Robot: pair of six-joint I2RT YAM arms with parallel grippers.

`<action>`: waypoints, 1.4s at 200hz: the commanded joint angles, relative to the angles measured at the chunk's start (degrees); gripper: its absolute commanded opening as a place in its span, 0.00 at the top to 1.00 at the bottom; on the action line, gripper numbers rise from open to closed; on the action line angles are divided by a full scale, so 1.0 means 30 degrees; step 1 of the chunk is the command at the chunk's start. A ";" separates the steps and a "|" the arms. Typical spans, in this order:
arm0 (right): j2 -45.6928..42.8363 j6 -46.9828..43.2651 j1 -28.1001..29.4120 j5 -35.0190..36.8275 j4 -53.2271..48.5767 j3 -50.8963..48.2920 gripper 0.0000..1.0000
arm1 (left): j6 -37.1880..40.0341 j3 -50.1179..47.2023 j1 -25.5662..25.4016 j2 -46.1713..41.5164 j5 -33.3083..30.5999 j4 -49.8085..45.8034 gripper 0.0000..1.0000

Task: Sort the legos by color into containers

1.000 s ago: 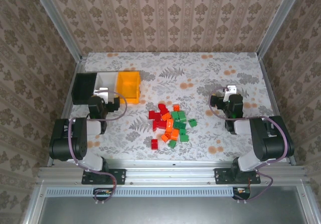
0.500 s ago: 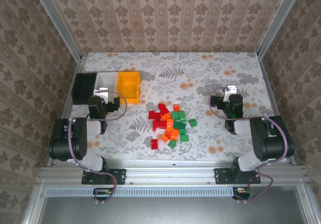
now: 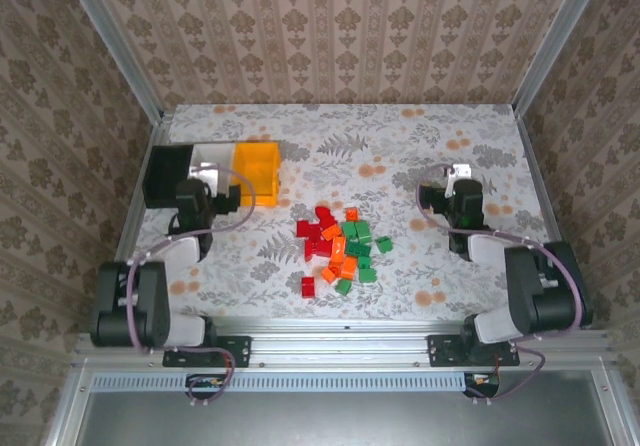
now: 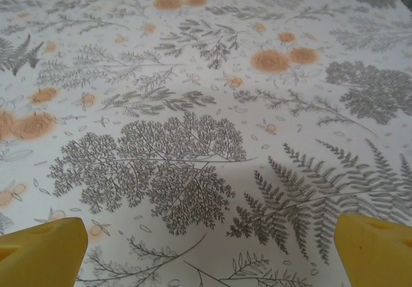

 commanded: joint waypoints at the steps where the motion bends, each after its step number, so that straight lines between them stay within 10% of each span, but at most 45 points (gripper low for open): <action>1: -0.3381 0.2570 0.0694 0.2590 -0.8385 0.4667 0.00 | -0.1149 0.3455 -0.1360 -0.3454 -0.1971 -0.6350 0.00; 35: -0.4446 1.1255 -0.0256 0.4001 -1.2740 0.5452 0.00 | -0.9403 0.6900 -0.1607 -0.5657 -0.1366 -1.2508 0.00; 56: -0.4074 1.1858 -0.1523 0.0716 -1.1423 0.4139 0.05 | -1.2077 0.5317 -0.0658 -0.6725 -0.1092 -1.1707 0.00; 93: -0.3283 1.1723 -0.1506 0.0402 -1.1229 0.4178 0.07 | -1.0473 0.7626 -0.0619 -0.4299 0.0556 -1.4571 0.19; 186: -0.1936 1.1368 -0.1294 -0.0856 -1.0474 0.4195 0.03 | -0.7603 1.7613 -0.4480 0.8720 0.0162 -1.9842 0.23; 280: -0.1459 1.1104 -0.1206 -0.1283 -1.0510 0.4371 0.09 | -0.7975 2.0873 -0.6195 1.4111 0.1240 -1.9852 0.67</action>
